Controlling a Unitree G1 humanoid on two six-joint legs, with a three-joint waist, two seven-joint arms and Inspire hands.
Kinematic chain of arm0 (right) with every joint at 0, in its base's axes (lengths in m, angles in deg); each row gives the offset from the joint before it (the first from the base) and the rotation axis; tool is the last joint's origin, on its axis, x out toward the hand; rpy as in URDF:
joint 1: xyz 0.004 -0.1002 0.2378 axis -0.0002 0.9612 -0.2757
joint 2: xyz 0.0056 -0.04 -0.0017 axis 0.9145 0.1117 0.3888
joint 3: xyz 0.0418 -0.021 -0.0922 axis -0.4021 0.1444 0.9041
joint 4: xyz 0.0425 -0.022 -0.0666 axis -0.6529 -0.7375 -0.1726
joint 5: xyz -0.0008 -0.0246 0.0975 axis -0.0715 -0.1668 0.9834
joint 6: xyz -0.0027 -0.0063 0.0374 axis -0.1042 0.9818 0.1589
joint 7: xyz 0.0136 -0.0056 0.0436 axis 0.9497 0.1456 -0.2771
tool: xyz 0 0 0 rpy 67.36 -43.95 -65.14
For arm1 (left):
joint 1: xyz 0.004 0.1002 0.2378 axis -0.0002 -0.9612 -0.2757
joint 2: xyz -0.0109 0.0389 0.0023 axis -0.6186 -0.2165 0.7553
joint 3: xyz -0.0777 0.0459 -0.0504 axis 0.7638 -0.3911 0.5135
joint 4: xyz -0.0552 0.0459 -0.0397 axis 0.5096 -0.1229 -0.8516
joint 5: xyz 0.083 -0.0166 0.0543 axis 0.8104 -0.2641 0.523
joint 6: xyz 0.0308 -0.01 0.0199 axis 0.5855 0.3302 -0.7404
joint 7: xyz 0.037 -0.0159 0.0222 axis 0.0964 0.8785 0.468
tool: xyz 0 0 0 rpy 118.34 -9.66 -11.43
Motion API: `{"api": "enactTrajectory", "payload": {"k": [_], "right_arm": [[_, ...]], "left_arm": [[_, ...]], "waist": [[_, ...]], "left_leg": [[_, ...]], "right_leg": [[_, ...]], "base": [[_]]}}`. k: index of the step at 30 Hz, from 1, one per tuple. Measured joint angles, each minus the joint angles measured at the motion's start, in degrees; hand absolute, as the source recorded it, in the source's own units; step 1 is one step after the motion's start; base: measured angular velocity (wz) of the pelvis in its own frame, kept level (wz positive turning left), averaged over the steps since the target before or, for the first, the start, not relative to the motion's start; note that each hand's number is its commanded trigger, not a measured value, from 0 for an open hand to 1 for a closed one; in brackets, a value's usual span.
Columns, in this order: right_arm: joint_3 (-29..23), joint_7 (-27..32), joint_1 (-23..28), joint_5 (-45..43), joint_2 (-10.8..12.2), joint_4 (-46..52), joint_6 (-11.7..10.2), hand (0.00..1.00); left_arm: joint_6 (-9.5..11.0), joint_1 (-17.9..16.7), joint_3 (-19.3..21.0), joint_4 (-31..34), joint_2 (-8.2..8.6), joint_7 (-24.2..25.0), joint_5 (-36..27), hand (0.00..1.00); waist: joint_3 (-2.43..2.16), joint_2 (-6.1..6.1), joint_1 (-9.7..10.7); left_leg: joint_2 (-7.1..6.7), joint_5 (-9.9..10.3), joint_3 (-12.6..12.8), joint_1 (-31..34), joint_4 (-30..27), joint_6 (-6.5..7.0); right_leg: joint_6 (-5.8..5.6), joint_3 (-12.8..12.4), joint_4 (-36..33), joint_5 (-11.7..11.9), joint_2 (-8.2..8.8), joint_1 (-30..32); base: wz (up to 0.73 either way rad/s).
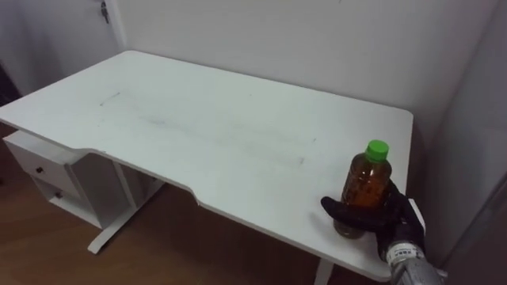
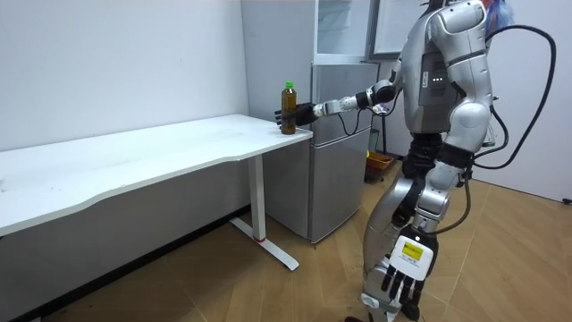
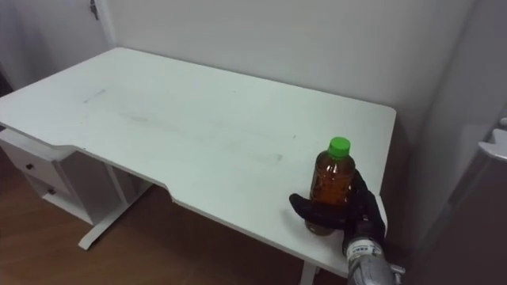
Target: Put the bottle in the upper fridge
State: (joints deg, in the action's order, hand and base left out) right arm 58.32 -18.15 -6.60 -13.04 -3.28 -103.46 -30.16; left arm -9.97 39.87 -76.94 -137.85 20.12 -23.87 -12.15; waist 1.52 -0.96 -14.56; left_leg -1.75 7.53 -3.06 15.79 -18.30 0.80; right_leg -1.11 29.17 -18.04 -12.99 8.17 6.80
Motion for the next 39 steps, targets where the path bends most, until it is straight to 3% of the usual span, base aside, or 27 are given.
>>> {"api": "enactTrajectory", "payload": {"k": [29,31,35,39], "right_arm": [[0.47,2.67,-0.07,-0.40,-0.35,-1.64,0.13,1.00],[0.47,2.73,-0.10,0.04,-0.35,-0.69,1.23,1.00],[1.61,2.72,-0.10,0.16,-0.38,2.96,2.78,1.00],[1.87,2.66,-0.10,0.14,-1.02,10.14,3.64,1.00]], "left_arm": [[1.37,-0.09,0.07,-1.18,-0.08,-0.33,-2.13,0.00],[1.36,-0.15,0.23,-1.21,-0.13,-0.32,-2.06,0.00],[1.79,-0.52,0.30,-1.23,-0.11,-0.45,-2.12,0.00],[2.45,-1.66,1.40,-0.80,-0.26,-1.34,-2.11,0.00]], "waist": [[0.38,-0.75,-1.13],[0.07,-1.26,-2.03],[0.02,-1.67,-2.40],[-0.14,-2.75,-0.82]], "left_leg": [[0.10,-0.06,0.97,-0.77,1.14,-0.08],[0.21,-0.08,1.68,-0.74,1.51,-0.08],[0.25,-0.16,2.54,-1.27,2.32,-0.02],[0.13,-0.22,2.70,-1.59,2.72,0.07]], "right_leg": [[0.03,-0.88,-0.26,-0.25,0.33,0.35],[0.05,-1.84,-0.62,-0.25,0.28,1.07],[0.04,-2.44,-0.78,-0.13,0.37,1.37],[-0.07,-2.47,-0.58,-0.10,0.54,1.00]], "base": [[-0.01],[-0.14],[-0.14],[0.02]]}}
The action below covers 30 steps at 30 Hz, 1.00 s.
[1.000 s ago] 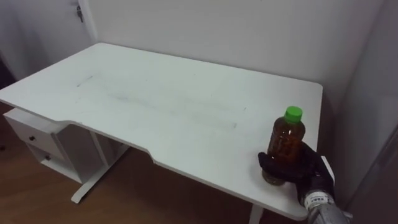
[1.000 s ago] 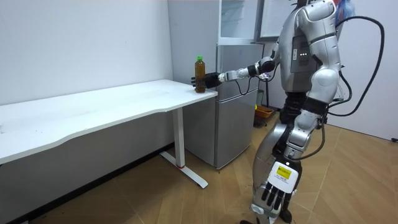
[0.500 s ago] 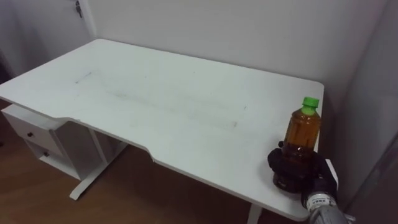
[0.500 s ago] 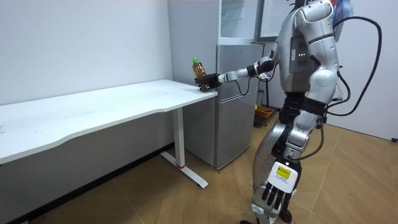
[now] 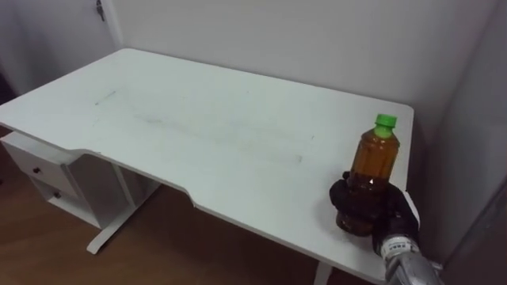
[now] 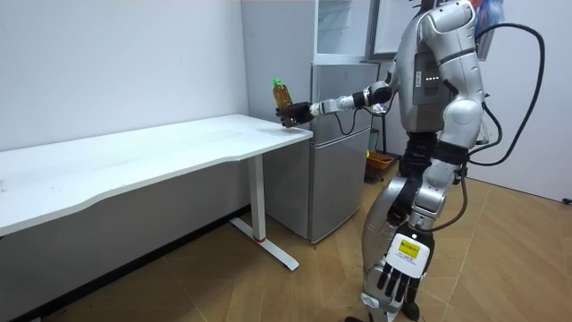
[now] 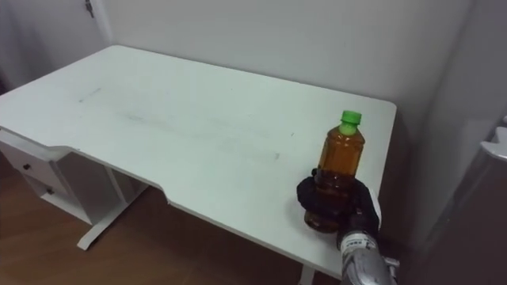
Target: Put the bottle in the upper fridge
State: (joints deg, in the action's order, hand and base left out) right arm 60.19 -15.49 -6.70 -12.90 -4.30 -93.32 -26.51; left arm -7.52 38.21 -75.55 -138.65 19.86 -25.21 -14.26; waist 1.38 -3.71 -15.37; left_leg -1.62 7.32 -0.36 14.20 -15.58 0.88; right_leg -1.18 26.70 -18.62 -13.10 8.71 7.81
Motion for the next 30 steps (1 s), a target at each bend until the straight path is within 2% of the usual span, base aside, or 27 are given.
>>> {"api": "enactTrajectory", "payload": {"k": [2,5,8,12,14,16,20,23,26,30], "right_arm": [[0.00,0.01,0.16,-0.14,-0.58,3.39,0.04,1.00],[0.00,0.01,2.11,-0.88,-2.59,9.61,0.04,1.00],[0.00,-0.78,3.86,-1.07,-4.50,14.06,0.05,1.00],[-0.46,-2.93,4.37,-5.08,-6.42,19.66,0.06,1.00],[-1.83,-4.14,5.27,-5.51,-6.58,22.48,0.06,1.00],[-3.91,-5.13,7.82,-5.60,-6.74,26.45,0.06,1.00],[-4.46,-6.97,8.63,-6.33,-6.98,28.92,0.06,1.00],[-5.40,-7.93,8.63,-8.78,-8.10,29.11,0.34,1.00],[-8.59,-8.42,8.63,-9.46,-9.40,29.63,1.55,1.00],[-12.19,-7.93,8.63,-8.69,-11.19,30.64,1.57,1.00]], "left_arm": [[0.02,-0.44,0.40,0.04,-0.01,-0.32,0.00,0.00],[0.35,-0.58,2.09,0.00,0.07,-0.42,0.03,0.00],[0.56,-0.95,4.42,-0.48,-0.02,-0.52,0.02,0.00],[0.65,-2.28,6.93,-0.83,-0.06,-0.56,0.23,0.00],[0.65,-2.69,7.66,-0.82,-0.04,-0.49,0.32,0.00],[0.65,-2.77,9.29,-0.81,-0.05,-0.44,0.01,0.00],[0.65,-2.75,11.20,-0.83,-0.13,-0.55,-1.31,0.00],[1.22,-2.49,11.21,-1.47,-0.06,-0.85,-1.34,0.00],[1.22,-3.10,12.17,-1.63,-0.04,-1.11,-1.04,0.00],[1.22,-3.76,14.06,-1.63,-0.04,-1.35,-1.04,0.00]], "waist": [[0.01,-0.38,0.92],[-0.23,-0.86,1.04],[-0.45,-1.28,1.36],[-0.78,-1.51,4.44],[-0.85,-1.47,5.17],[-1.24,-1.69,5.80],[-1.79,-1.75,7.13],[-1.68,-1.51,7.99],[-1.73,-1.51,8.81],[-1.76,-1.60,9.25]], "left_leg": [[-0.05,0.00,0.05,-0.73,0.17,0.01],[0.07,0.03,0.43,-2.96,0.97,0.04],[0.80,0.06,1.70,-6.21,2.72,0.01],[0.92,0.15,2.64,-8.35,3.04,-0.15],[1.27,0.22,3.19,-9.37,3.34,-0.26],[1.42,0.23,3.54,-10.87,3.96,-0.30],[1.83,0.47,4.31,-12.03,4.08,-0.53],[2.00,0.53,4.92,-12.78,4.14,-0.60],[2.01,0.56,5.10,-13.23,4.35,-0.61],[2.09,0.56,6.24,-14.05,5.05,-0.60]], "right_leg": [[-0.10,0.00,0.24,0.06,-0.02,-0.76],[-0.35,-0.22,1.23,0.21,-0.25,-2.78],[-0.43,-1.45,2.38,0.59,-0.84,-5.14],[-0.19,-2.40,3.56,0.86,-1.34,-6.85],[-0.08,-2.88,5.08,1.68,-2.07,-7.81],[-0.09,-3.27,6.19,2.10,-2.42,-9.13],[0.03,-4.76,6.85,2.48,-2.97,-10.06],[0.14,-5.24,6.86,2.83,-3.22,-10.82],[0.13,-5.75,6.77,2.82,-3.20,-10.74],[0.08,-6.29,6.76,2.79,-3.21,-10.82]], "base": [[0.02],[-0.08],[-0.21],[-0.13],[-0.22],[-0.13],[-0.15],[-0.09],[-0.09],[-0.12]]}}
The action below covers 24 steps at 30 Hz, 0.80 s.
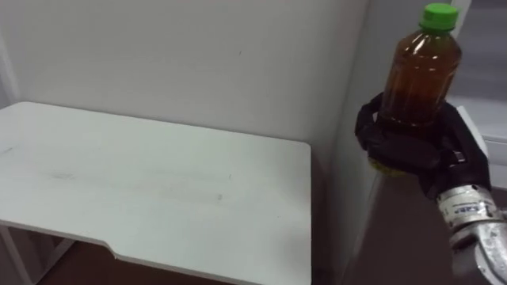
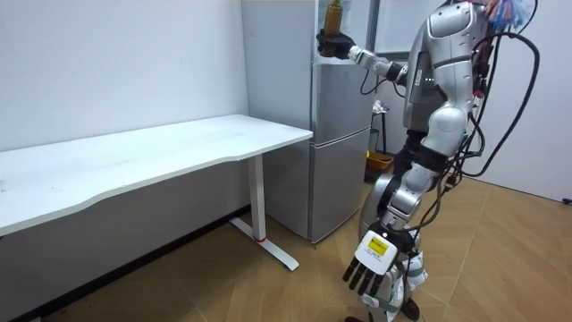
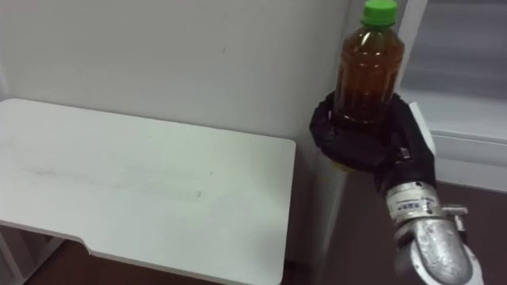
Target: Put the bottle in the upper fridge
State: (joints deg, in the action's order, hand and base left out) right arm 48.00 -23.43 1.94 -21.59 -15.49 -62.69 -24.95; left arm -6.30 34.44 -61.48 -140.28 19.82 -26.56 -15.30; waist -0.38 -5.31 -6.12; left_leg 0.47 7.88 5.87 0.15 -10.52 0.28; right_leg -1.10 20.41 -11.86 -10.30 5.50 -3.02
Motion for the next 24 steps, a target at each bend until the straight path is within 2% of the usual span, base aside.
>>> {"api": "enactTrajectory", "payload": {"k": [5,8,10,14,19,24], "right_arm": [[-3.39,0.52,0.00,1.33,-0.25,1.52,0.02,1.00],[-3.95,1.03,-0.01,1.40,-2.19,2.47,0.03,1.00],[-4.22,1.01,-0.01,1.39,-2.68,2.62,0.12,1.00],[-4.77,0.68,0.00,1.65,-3.49,2.89,0.90,1.00],[-5.96,0.69,0.00,3.24,-6.41,2.84,1.27,1.00],[-7.40,0.68,0.10,7.37,-7.10,2.77,1.35,1.00]], "left_arm": [[0.08,-0.16,1.62,0.04,-0.01,-0.15,0.02,0.00],[0.11,-0.52,2.38,0.04,-0.10,-0.16,0.02,0.00],[0.11,-0.90,2.82,0.04,-0.25,-0.17,0.02,0.00],[0.12,-1.02,2.81,0.04,-0.28,-0.17,-0.08,0.00],[0.23,-1.04,2.88,0.04,-0.45,-0.16,0.00,0.00],[0.24,-1.30,4.07,0.04,-0.47,0.08,-0.11,0.00]], "waist": [[0.02,-0.17,1.11],[0.07,-0.23,1.79],[0.23,-0.45,2.52],[0.28,-0.54,2.99],[0.31,-0.61,3.08],[0.32,-0.77,3.36]], "left_leg": [[0.12,0.04,0.46,-0.89,0.76,-0.08],[0.21,0.08,0.73,-1.08,0.98,-0.13],[0.46,0.26,1.30,-1.68,1.04,-0.29],[0.66,0.44,1.93,-1.78,0.95,-0.39],[0.65,0.45,1.99,-2.20,1.06,-0.38],[0.82,0.75,2.69,-2.81,1.03,-0.48]], "right_leg": [[0.00,-0.96,0.13,0.00,-0.22,-0.37],[0.00,-1.67,0.14,0.01,-0.35,-0.57],[0.00,-2.19,0.18,0.00,-0.59,-0.88],[0.03,-2.92,0.23,-0.01,-0.82,-0.78],[0.03,-3.02,0.24,-0.01,-0.82,-0.77],[0.04,-3.17,0.43,-0.03,-0.96,-1.13]], "base": [[-0.07],[-0.08],[-0.12],[-0.08],[0.00],[-0.05]]}}
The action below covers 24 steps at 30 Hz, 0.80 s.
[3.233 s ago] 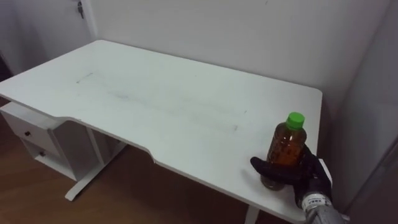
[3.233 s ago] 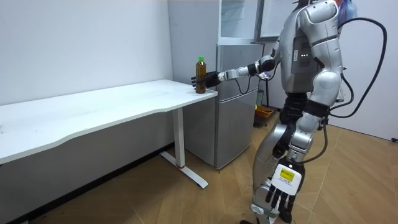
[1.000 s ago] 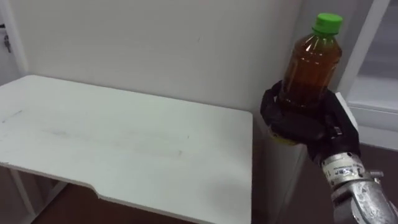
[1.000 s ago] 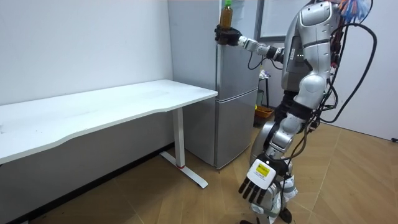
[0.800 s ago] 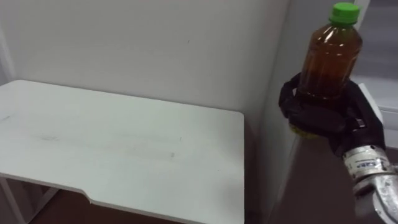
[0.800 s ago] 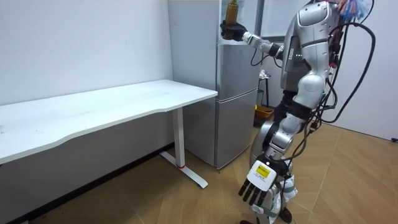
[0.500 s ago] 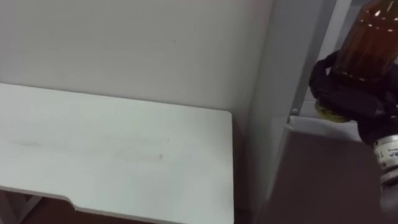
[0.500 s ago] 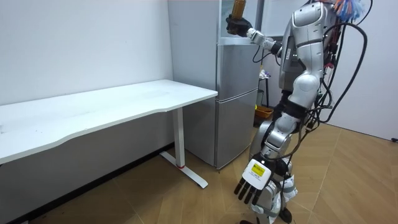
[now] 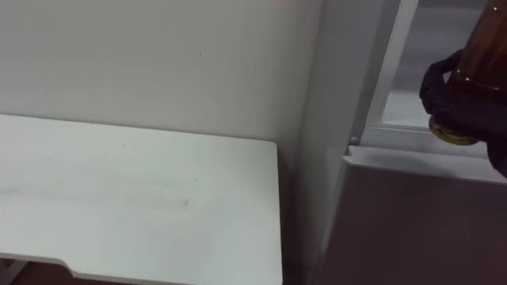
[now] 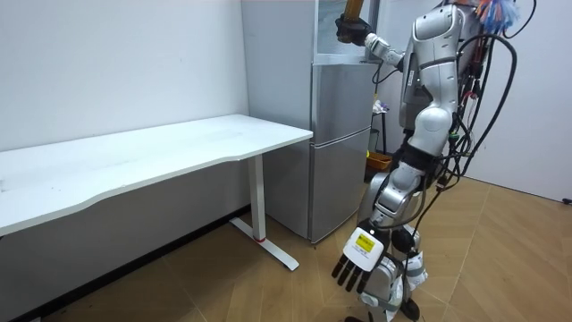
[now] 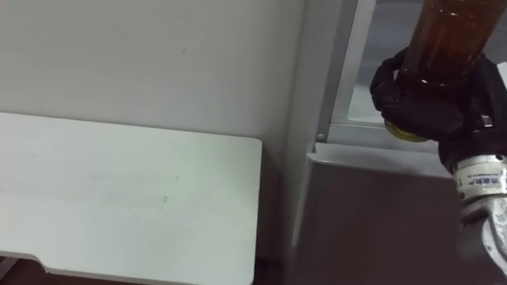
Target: Put the bottle in the upper fridge
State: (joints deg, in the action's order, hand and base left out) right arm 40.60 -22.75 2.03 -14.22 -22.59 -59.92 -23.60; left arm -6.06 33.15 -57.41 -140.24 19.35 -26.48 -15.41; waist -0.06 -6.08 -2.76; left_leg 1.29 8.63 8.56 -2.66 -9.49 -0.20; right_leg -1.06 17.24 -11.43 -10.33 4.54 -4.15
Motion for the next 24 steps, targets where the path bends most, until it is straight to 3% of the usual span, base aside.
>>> {"api": "enactTrajectory", "payload": {"k": [5,12,17,21,24], "right_arm": [[-1.14,0.46,0.00,0.79,-0.01,-0.23,0.98,1.00],[-4.45,2.32,0.49,0.46,-0.01,-0.51,1.95,1.00],[-5.02,3.34,0.49,0.46,-0.01,-1.07,2.45,1.00],[-4.94,3.30,0.38,1.45,-0.55,-6.68,2.49,1.00],[-4.94,4.68,0.31,3.11,-1.64,-12.45,3.74,1.00]], "left_arm": [[-0.03,-0.04,1.03,0.00,-0.01,0.04,0.07,0.00],[-0.07,-0.61,4.21,0.22,-0.01,0.12,0.13,0.00],[-0.38,-1.38,4.30,0.50,-0.01,0.11,0.15,0.00],[-0.48,-1.49,4.25,0.59,-0.03,-0.26,0.15,0.00],[-0.49,-2.30,4.24,0.75,-0.04,-0.31,0.13,0.00]], "waist": [[0.05,-0.10,0.94],[-0.14,-0.41,0.92],[-0.16,-0.49,0.85],[-0.18,-1.09,0.27],[-0.24,-1.75,-0.74]], "left_leg": [[0.06,0.28,0.29,-0.53,-0.16,0.00],[0.16,0.73,0.57,-0.62,-0.27,-0.08],[0.27,0.89,0.64,-0.62,-0.25,-0.17],[0.35,0.90,0.58,-0.48,-0.33,-0.19],[0.44,1.15,0.16,0.48,-1.06,-0.21]], "right_leg": [[0.00,-0.21,0.00,0.00,-0.04,-0.66],[0.00,-0.45,0.61,0.00,-0.26,-0.75],[0.00,-0.46,0.59,0.00,-0.38,-0.93],[0.00,-0.35,0.39,0.00,-0.42,-1.02],[0.01,-0.16,0.25,0.01,-0.44,-0.69]], "base": [[-0.02],[-0.02],[0.00],[0.00],[0.03]]}}
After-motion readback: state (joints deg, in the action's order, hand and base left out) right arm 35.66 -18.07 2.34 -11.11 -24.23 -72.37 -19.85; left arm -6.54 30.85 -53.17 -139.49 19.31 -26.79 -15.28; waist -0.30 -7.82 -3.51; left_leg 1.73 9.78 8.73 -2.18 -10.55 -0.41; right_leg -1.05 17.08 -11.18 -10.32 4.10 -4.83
